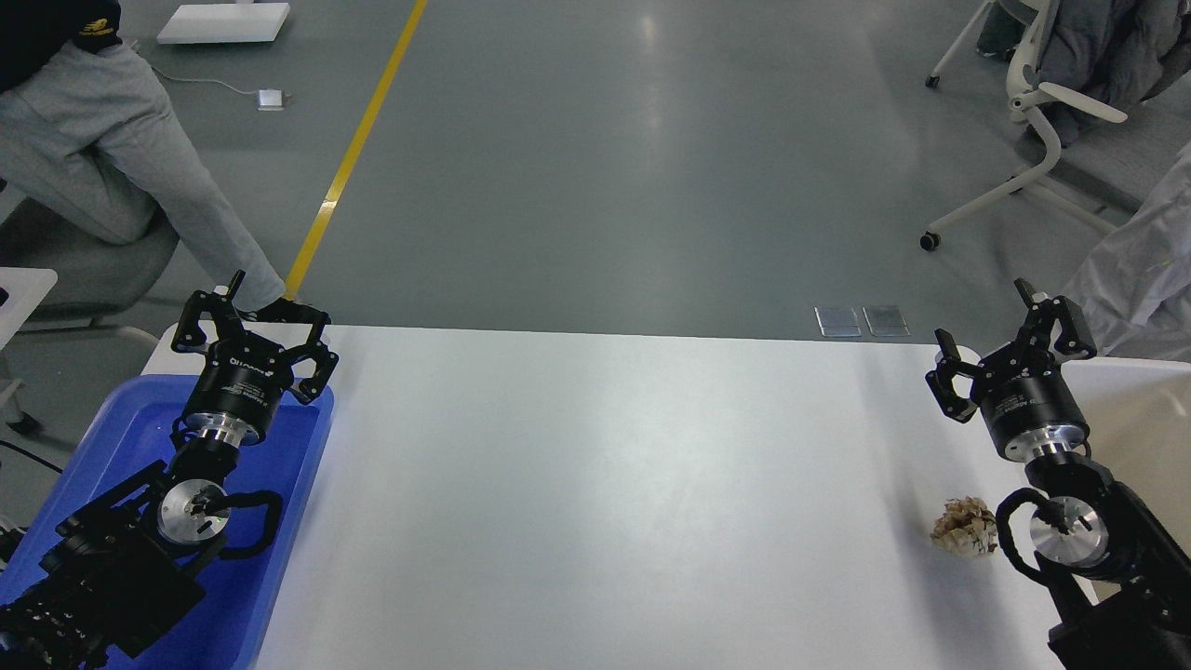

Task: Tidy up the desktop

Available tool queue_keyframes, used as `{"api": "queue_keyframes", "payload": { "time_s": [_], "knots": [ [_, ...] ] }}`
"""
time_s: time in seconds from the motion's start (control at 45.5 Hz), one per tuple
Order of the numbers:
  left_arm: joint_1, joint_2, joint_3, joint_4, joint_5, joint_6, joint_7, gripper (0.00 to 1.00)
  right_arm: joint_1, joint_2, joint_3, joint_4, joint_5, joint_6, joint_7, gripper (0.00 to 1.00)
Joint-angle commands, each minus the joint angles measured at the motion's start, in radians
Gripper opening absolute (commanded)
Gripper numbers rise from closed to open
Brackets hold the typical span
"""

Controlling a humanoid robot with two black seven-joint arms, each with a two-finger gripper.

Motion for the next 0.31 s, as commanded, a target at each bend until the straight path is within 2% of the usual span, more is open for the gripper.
{"api": "queue_keyframes", "payload": {
  "time_s": [0.0,0.286],
  "knots": [
    [0.0,0.0,0.0,-0.001,0.0,0.0,0.0,1.0,-0.003,0.054,0.046,0.02,-0.035,-0.01,0.001,1.0],
    [0.0,0.0,0.0,-0.001,0.0,0.0,0.0,1.0,-0.002,0.052,0.04,0.018,-0.037,-0.042,0.001,1.0]
  ]
}}
